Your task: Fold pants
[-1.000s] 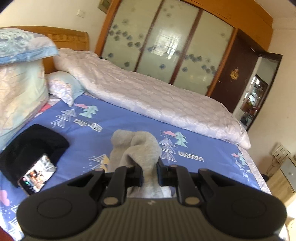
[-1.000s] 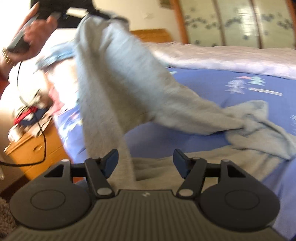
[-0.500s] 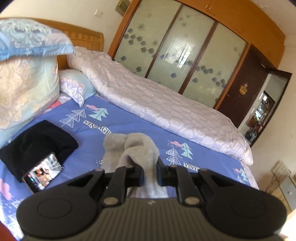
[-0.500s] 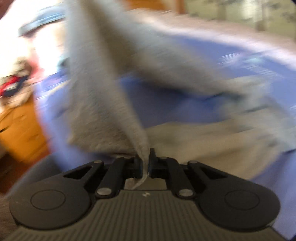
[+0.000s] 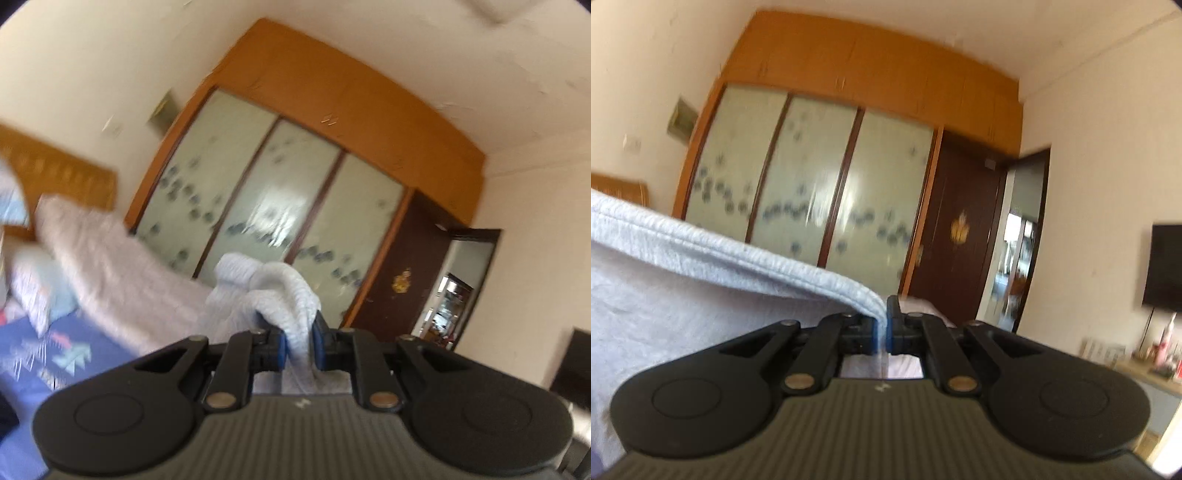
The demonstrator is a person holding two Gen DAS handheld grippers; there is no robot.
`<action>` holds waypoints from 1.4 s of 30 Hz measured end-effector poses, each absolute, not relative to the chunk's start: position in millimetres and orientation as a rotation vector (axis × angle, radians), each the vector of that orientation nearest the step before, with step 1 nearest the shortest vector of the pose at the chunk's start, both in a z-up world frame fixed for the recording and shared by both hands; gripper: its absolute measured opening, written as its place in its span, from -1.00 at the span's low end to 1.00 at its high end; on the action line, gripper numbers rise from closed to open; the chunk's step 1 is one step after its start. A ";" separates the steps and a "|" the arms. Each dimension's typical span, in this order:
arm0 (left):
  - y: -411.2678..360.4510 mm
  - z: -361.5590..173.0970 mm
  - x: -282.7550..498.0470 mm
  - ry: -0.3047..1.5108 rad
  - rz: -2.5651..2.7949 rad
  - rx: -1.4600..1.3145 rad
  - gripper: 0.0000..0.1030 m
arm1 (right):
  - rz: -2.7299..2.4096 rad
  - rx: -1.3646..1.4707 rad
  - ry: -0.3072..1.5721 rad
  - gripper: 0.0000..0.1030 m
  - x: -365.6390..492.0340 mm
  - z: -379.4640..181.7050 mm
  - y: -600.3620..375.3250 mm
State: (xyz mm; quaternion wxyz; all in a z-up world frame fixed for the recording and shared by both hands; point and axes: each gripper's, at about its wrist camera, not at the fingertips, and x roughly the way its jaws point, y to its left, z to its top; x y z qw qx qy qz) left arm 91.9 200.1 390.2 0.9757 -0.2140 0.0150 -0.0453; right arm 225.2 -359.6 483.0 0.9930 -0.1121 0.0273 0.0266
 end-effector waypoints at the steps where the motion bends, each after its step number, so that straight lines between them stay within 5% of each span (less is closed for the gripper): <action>1: 198.1 379.8 83.8 0.040 -0.112 -0.425 -0.75 | 0.064 -0.227 0.039 -0.87 214.2 484.5 -367.1; 8: 215.6 199.0 48.4 0.396 -0.054 -0.463 -0.74 | 0.296 -0.269 0.277 -0.85 126.4 347.6 -401.6; 14: 240.5 11.2 25.9 0.862 0.170 -0.643 -0.74 | 0.357 -0.277 0.794 -0.78 62.2 162.1 -379.6; 18: 250.5 -2.7 4.4 0.865 0.186 -0.706 -0.56 | 0.400 -0.144 0.839 -0.14 34.8 157.0 -383.4; 26: 264.6 18.0 6.2 0.811 0.286 -0.674 0.33 | 0.154 0.251 0.750 -0.13 61.3 186.4 -504.4; 31: 261.8 9.9 32.6 0.856 0.288 -0.649 0.24 | -0.050 0.407 0.774 -0.13 114.8 164.7 -563.7; 32: 259.0 7.6 36.8 0.868 0.284 -0.643 0.09 | -0.060 0.460 0.801 -0.13 127.6 153.8 -566.3; 34: 254.2 2.8 43.7 0.894 0.266 -0.651 -0.55 | -0.051 0.574 0.862 -0.20 134.8 131.4 -570.2; 35: 252.0 2.6 46.0 0.898 0.272 -0.649 -0.62 | -0.044 0.636 0.888 -0.26 140.7 120.0 -568.0; 36: 249.8 5.4 46.3 0.897 0.284 -0.632 -0.68 | -0.049 0.676 0.882 -0.47 140.7 116.6 -563.4; 37: 248.6 9.6 45.2 0.892 0.287 -0.614 -0.69 | -0.054 0.700 0.868 -0.96 139.4 118.9 -558.8; 42: 264.6 37.0 20.4 0.797 0.335 -0.603 -0.72 | 0.275 0.448 0.791 -0.87 127.2 174.5 -459.1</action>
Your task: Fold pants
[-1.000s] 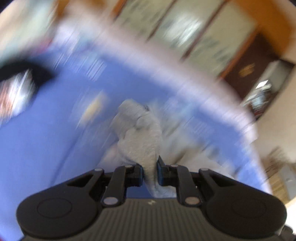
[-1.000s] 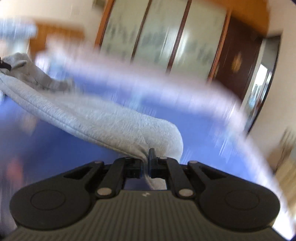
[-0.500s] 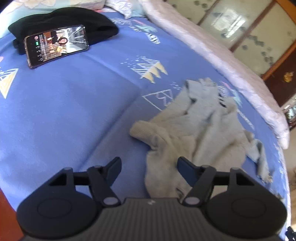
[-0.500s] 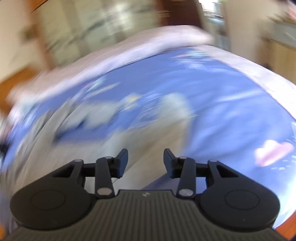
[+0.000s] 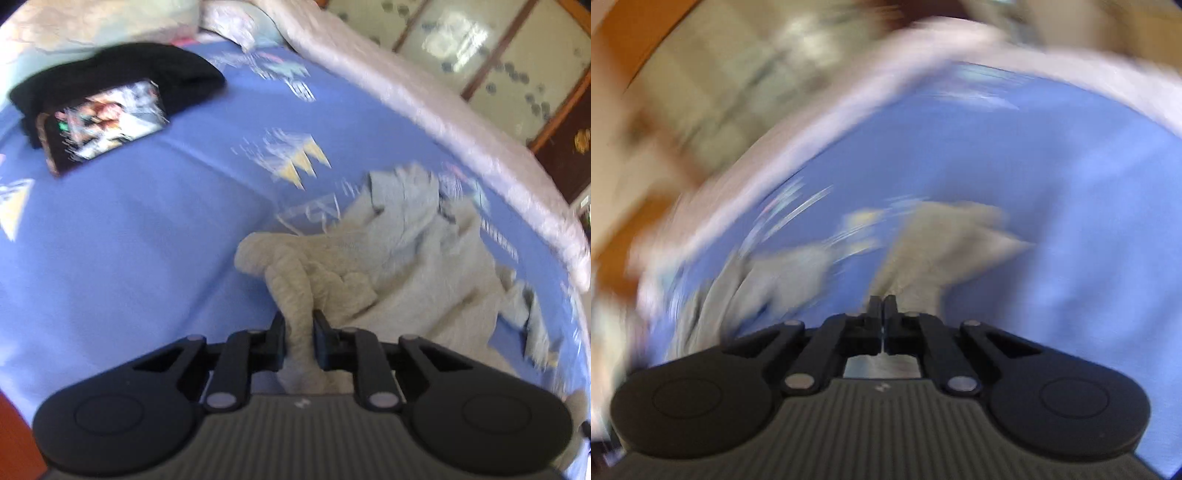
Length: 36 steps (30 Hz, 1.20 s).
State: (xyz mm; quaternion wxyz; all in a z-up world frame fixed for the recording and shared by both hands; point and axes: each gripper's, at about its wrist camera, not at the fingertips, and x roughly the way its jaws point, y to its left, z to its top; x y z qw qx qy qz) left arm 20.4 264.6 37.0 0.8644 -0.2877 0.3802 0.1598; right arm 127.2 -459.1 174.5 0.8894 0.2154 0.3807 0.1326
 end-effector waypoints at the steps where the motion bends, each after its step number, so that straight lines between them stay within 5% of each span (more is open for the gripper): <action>1: 269.4 38.7 16.0 0.791 0.337 -0.613 -0.72 | 0.373 0.410 0.810 -0.87 123.8 178.2 -437.0; 5: 273.3 32.0 10.3 0.825 0.344 -0.625 -0.72 | 0.427 0.295 0.775 -0.84 109.4 178.5 -410.9; 18: 261.0 17.9 18.9 0.894 0.356 -0.597 -0.72 | 0.102 0.680 0.858 -0.72 123.5 124.0 -506.0; 22: 260.5 20.0 20.1 0.896 0.369 -0.602 -0.72 | 0.136 0.550 0.774 -0.69 171.1 169.5 -473.4; 24: 260.6 19.4 20.7 0.898 0.374 -0.605 -0.72 | 0.194 0.507 0.721 -0.41 190.8 192.0 -458.5; 27: 260.0 16.6 22.3 0.906 0.375 -0.600 -0.71 | 0.165 0.425 0.708 -0.35 198.6 201.5 -452.7; 36: 259.0 14.5 24.3 0.912 0.372 -0.586 -0.72 | 0.127 0.478 0.870 -0.33 165.1 143.3 -466.1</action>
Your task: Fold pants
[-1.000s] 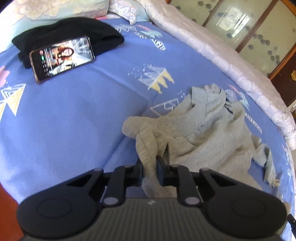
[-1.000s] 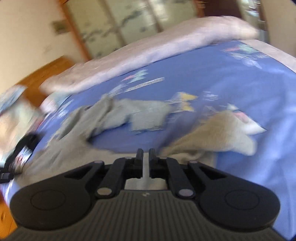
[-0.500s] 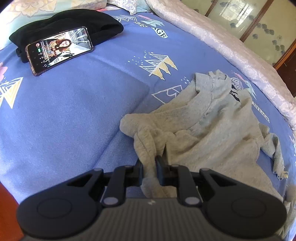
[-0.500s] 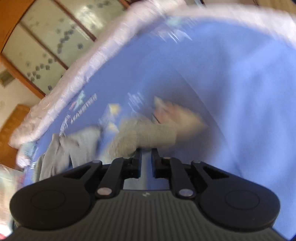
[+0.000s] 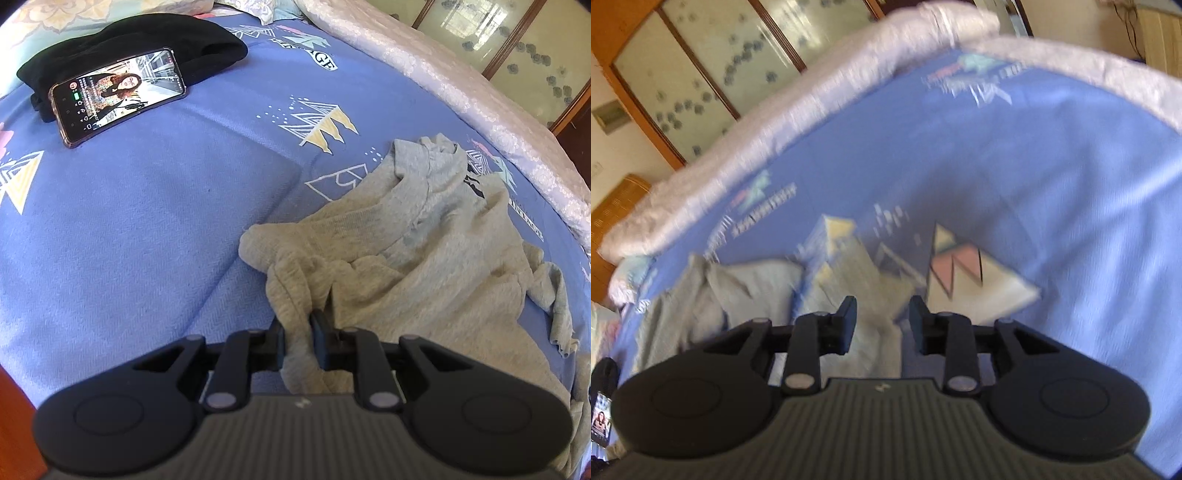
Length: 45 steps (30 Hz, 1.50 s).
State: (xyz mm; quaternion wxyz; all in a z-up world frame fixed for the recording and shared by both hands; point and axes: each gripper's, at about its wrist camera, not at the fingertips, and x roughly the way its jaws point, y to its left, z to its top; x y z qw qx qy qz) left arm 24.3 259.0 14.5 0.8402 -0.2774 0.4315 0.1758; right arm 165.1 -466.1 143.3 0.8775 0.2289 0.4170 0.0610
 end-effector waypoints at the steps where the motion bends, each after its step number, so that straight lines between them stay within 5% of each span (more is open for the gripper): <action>1: 257.9 15.1 23.7 0.910 0.373 -0.580 -0.72 | 0.109 0.488 0.893 -0.33 174.7 136.2 -461.3; 2: 256.8 16.3 22.8 0.905 0.374 -0.575 -0.73 | 0.103 0.512 0.916 -0.38 179.3 130.6 -460.8; 4: 256.4 21.0 20.5 0.895 0.377 -0.579 -0.74 | 0.105 0.545 0.931 -0.88 186.1 128.4 -458.3; 5: 257.1 25.5 18.4 0.882 0.375 -0.587 -0.75 | 0.077 0.512 0.922 -0.95 187.1 134.5 -455.1; 16: 276.7 69.6 -5.2 0.745 0.291 -0.714 -0.76 | -0.227 0.581 0.495 -0.96 124.9 266.6 -588.2; 23: 268.3 27.0 -34.7 0.847 0.291 -0.713 -0.76 | -0.401 0.564 0.510 -0.96 20.3 237.1 -653.7; 29: 276.5 12.8 -46.9 0.867 0.317 -0.770 -0.77 | -0.310 0.511 0.693 -0.85 9.5 195.6 -625.1; 31: 276.3 15.2 -46.3 0.860 0.313 -0.772 -0.72 | -0.284 0.532 0.722 -0.66 13.2 188.1 -611.0; 33: 275.5 14.9 -44.4 0.870 0.320 -0.774 -0.35 | -0.282 0.567 0.734 -0.36 15.6 180.6 -603.0; 35: 276.3 13.7 -41.5 0.873 0.320 -0.783 -0.12 | -0.302 0.601 0.746 -0.28 18.6 168.9 -599.8; 39: 279.3 8.2 -37.3 0.874 0.290 -0.857 0.01 | -0.312 0.716 0.770 -0.28 18.7 149.6 -606.1; 41: 278.4 5.9 -33.3 0.868 0.276 -0.893 -0.04 | -0.318 0.739 0.765 -0.28 19.9 151.4 -602.3; 42: 277.3 5.0 -31.2 0.869 0.270 -0.905 -0.24 | -0.317 0.746 0.764 -0.28 23.5 152.6 -599.2; 44: 272.1 4.1 -25.0 0.888 0.273 -0.888 -0.72 | -0.304 0.730 0.774 -0.62 33.7 152.5 -590.3; 45: 268.9 5.1 -22.4 0.901 0.300 -0.859 -0.74 | -0.308 0.700 0.793 -0.80 36.9 151.4 -586.5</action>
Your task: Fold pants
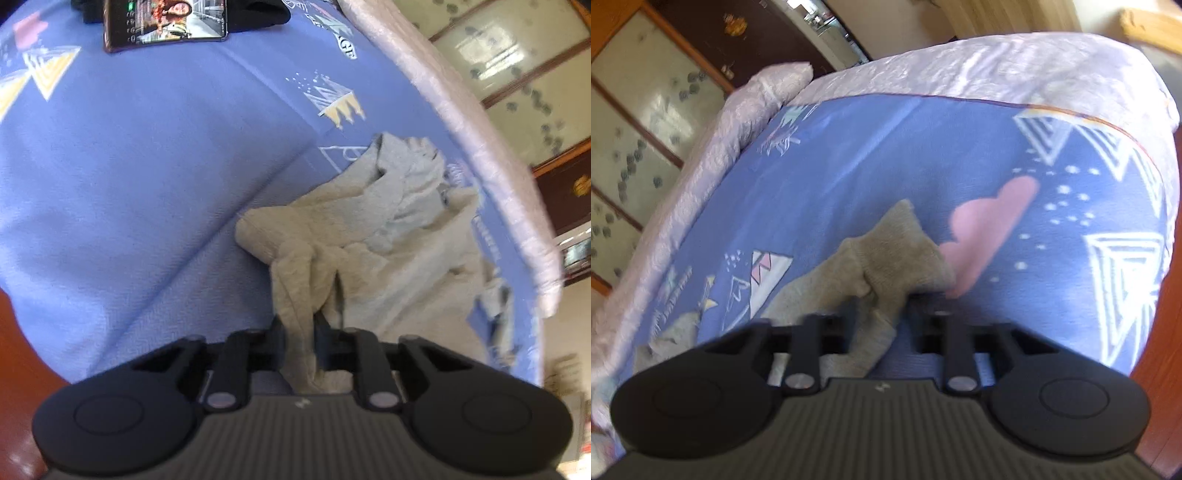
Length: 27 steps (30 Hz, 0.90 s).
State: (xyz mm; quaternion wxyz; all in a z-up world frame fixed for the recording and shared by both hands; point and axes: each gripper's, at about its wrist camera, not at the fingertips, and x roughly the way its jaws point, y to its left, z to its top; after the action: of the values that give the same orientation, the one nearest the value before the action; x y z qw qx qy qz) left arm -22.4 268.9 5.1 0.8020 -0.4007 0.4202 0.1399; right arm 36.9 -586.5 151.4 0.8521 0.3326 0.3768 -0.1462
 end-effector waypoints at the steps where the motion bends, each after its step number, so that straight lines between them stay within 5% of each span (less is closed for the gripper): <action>1: 266.5 7.0 -21.2 0.909 0.315 -0.839 -0.75 | -0.327 0.661 0.806 -0.81 39.7 153.8 -582.3; 10: 263.1 26.9 -36.5 0.924 0.281 -0.775 -0.73 | -0.568 0.440 0.615 -0.78 0.2 202.1 -610.2; 13: 257.5 23.3 -43.7 0.980 0.284 -0.716 -0.42 | -0.609 0.434 0.750 -0.51 0.9 180.4 -623.6; 14: 259.5 24.7 -51.6 0.980 0.274 -0.711 -0.15 | -0.653 0.444 0.737 -0.42 -3.9 179.7 -627.2; 15: 263.0 27.9 -61.6 0.970 0.278 -0.703 -0.09 | -0.702 0.450 0.711 -0.30 -10.5 181.4 -630.4; 22: 295.7 67.4 -44.9 0.866 0.375 -0.566 -0.07 | -0.756 0.540 0.549 -0.28 -14.8 219.9 -636.7; 25: 288.0 84.7 25.0 0.794 0.339 -0.439 0.28 | -0.403 0.549 0.631 -0.27 34.3 228.0 -589.1; 27: 275.9 87.5 78.9 0.760 0.298 -0.366 0.75 | -0.167 0.587 0.697 -0.27 69.1 222.3 -547.3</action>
State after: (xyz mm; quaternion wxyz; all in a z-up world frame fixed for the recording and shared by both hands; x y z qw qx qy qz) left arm 78.9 275.9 87.5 0.9016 -0.1767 0.3675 0.1442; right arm 69.1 -547.3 222.3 0.8946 0.2832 0.3361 -0.0806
